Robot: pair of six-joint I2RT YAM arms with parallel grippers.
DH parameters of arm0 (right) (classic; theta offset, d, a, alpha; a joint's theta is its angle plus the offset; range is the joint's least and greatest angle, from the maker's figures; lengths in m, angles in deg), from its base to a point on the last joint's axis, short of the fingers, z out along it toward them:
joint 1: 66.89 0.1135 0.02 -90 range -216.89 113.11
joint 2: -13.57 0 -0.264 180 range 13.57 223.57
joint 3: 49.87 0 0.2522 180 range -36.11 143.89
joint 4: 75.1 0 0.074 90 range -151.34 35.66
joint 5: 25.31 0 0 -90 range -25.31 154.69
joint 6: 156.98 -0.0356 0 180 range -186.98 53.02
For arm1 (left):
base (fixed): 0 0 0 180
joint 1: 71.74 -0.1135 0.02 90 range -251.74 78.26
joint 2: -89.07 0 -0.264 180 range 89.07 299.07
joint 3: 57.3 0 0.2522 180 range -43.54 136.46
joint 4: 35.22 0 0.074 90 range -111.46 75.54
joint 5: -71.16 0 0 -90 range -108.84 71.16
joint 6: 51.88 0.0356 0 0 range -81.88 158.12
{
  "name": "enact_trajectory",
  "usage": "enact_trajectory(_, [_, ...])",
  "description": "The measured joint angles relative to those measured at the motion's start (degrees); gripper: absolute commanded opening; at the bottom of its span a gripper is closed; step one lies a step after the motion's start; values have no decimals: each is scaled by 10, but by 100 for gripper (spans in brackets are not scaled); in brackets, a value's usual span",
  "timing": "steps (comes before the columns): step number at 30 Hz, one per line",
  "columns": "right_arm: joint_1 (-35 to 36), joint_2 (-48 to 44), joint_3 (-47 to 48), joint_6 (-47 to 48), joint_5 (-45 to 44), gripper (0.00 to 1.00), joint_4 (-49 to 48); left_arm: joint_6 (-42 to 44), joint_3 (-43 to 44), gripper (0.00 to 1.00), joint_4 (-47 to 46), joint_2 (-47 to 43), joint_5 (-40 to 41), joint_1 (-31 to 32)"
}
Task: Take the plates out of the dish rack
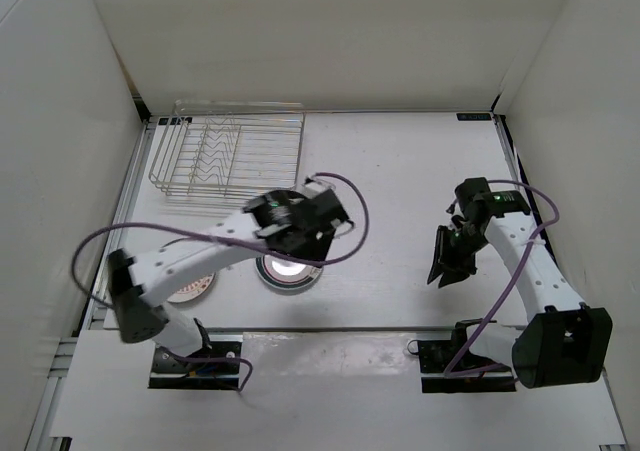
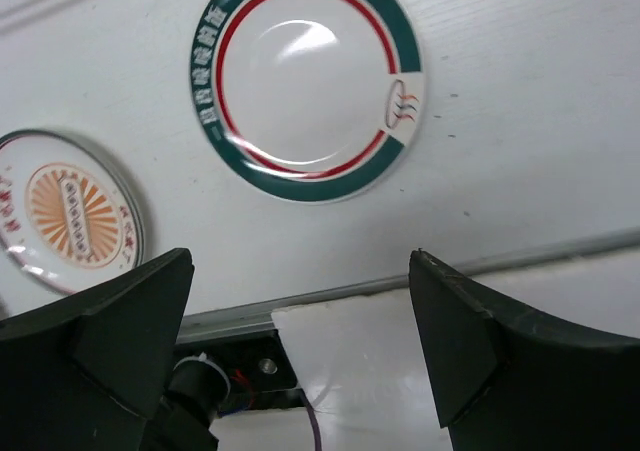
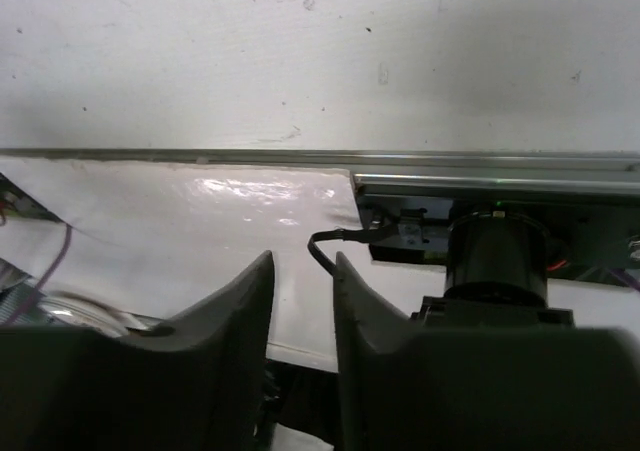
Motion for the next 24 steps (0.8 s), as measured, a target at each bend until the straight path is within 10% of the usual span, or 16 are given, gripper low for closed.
enact_trajectory(2, [0, -7, 0, -2, 2, 0, 0, 36, -12, 100, -8, -78, -34, -23])
enact_trajectory(8, [-1, -49, 27, -9, 4, 0, -5, 132, -125, 100, -51, -335, -84, -85])
enact_trajectory(18, [-1, -147, 44, -52, 32, 77, -69, 165, -327, 100, -85, -655, -39, -87])
enact_trajectory(24, [-1, -103, 29, -58, 61, 90, -79, 133, -326, 100, -24, -667, 1, -87])
